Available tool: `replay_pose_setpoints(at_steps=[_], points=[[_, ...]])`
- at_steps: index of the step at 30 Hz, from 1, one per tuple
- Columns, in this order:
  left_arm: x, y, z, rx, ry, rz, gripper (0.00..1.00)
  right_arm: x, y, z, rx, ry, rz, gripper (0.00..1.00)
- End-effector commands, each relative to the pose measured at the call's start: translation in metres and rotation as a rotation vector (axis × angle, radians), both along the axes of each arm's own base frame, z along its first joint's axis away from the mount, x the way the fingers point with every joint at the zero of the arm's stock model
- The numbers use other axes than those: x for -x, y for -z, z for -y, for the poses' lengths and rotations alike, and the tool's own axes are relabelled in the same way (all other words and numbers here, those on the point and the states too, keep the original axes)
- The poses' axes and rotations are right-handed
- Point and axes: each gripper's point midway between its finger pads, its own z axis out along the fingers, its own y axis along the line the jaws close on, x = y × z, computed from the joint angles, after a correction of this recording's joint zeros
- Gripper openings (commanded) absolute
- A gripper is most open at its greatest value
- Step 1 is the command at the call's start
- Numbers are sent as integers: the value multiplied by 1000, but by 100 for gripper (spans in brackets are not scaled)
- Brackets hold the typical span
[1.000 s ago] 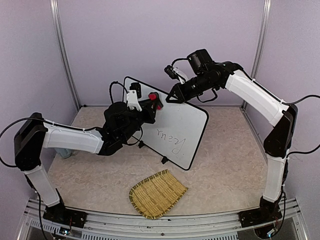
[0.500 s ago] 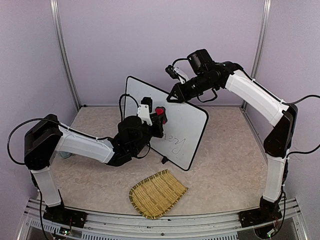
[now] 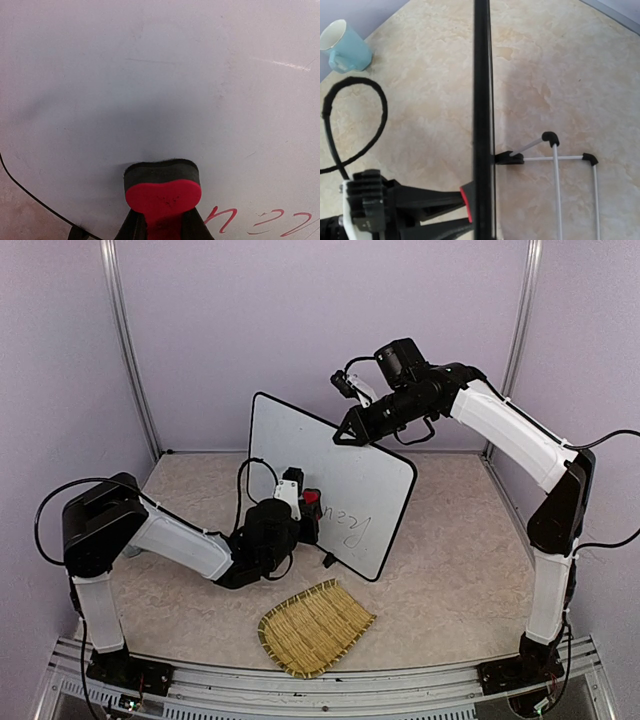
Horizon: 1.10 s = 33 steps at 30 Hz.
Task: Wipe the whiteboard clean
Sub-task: Erase the center of the whiteboard.
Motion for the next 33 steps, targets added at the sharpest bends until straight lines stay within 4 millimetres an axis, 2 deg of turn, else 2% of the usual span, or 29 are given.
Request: replay_pose_setpoints(at_steps=[1, 9, 13, 15, 21, 23, 28, 33], points=[[-13, -32, 0, 7, 4, 53, 19, 57, 38, -34, -4, -176, -214, 0], [-21, -108, -12, 98, -13, 164, 20, 57, 40, -34, 1, -176, -213, 0], [-19, -132, -11, 118, 12, 208, 20, 57, 39, -34, 0, -177, -213, 0], [-20, -132, -4, 78, 26, 200, 20, 57, 40, -34, 1, -176, -213, 0], [-19, -109, 2, 39, 43, 171, 20, 55, 43, -34, 9, -171, -215, 0], [-19, -93, 7, 21, 57, 143, 20, 55, 43, -34, 8, -171, -214, 0], [-16, -37, 23, -54, 96, 48, 20, 56, 42, -33, 10, -171, -209, 0], [-10, 3, 15, -70, 71, -31, 19, 56, 43, -33, 11, -171, -212, 0]])
